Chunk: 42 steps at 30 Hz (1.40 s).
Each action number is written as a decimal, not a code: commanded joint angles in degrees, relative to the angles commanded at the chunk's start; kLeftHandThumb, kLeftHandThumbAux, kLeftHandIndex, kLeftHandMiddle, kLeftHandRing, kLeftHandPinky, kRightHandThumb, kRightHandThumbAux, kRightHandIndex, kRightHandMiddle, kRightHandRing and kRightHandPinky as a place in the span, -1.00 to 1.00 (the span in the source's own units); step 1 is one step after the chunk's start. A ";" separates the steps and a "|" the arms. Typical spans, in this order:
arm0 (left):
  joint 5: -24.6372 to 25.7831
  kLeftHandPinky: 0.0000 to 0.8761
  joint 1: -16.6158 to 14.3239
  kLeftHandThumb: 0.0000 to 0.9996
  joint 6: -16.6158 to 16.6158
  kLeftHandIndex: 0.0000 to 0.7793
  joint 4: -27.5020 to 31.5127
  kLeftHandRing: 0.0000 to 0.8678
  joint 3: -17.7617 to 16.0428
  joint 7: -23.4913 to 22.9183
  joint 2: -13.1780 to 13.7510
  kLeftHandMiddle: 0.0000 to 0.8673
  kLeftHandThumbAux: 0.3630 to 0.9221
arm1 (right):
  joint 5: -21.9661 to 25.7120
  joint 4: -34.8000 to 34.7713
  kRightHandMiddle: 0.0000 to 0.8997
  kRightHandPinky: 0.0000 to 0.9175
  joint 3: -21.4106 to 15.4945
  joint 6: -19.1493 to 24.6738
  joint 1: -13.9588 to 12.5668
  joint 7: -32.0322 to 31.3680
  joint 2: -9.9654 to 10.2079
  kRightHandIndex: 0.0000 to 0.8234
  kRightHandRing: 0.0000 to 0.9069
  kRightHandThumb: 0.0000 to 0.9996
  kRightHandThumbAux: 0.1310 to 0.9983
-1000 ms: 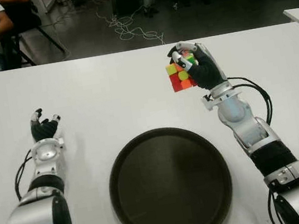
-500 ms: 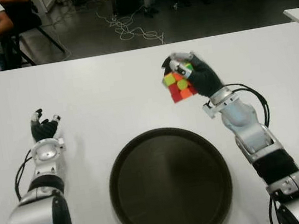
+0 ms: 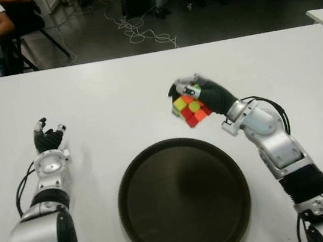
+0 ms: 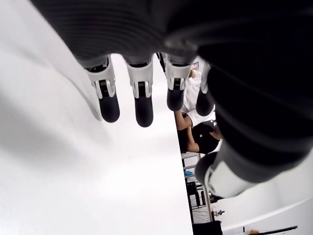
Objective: Pick up the Rubik's Cube and put it in the plate
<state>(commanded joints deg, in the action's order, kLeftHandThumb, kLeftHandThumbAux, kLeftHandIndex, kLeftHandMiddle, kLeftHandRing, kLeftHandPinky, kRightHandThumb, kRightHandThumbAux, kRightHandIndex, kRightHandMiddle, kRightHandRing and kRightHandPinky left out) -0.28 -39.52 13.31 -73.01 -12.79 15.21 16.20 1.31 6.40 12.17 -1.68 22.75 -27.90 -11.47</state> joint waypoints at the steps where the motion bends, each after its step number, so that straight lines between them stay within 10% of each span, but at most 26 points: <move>1: 0.03 -0.74 0.01 -0.84 0.10 -0.88 0.03 -0.80 -0.02 0.01 -0.05 -0.87 0.36 | -0.16 -0.50 0.78 0.78 0.30 1.16 -0.27 -0.51 -0.22 0.06 0.82 0.40 0.35; 22: -0.36 -0.74 0.22 -0.84 0.11 -0.93 0.09 -0.81 0.56 0.47 -0.10 -0.87 0.33 | -6.27 -8.46 0.74 0.65 6.55 13.23 -3.86 -2.45 -2.19 0.06 0.72 0.39 0.37; 42: -0.17 -0.76 0.22 -0.80 0.49 -0.90 0.18 -0.81 0.54 0.71 -0.23 -0.84 0.29 | -10.15 -7.34 0.75 0.70 8.58 11.74 -4.12 0.19 -1.02 0.06 0.74 0.40 0.36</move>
<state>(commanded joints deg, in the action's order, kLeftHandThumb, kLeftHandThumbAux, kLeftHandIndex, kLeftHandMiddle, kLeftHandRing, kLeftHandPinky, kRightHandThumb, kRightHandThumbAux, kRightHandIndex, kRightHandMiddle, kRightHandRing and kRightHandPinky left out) -0.45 -39.30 13.79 -72.84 -12.25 15.92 15.97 -8.85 -0.94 20.75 10.06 18.63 -27.71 -12.49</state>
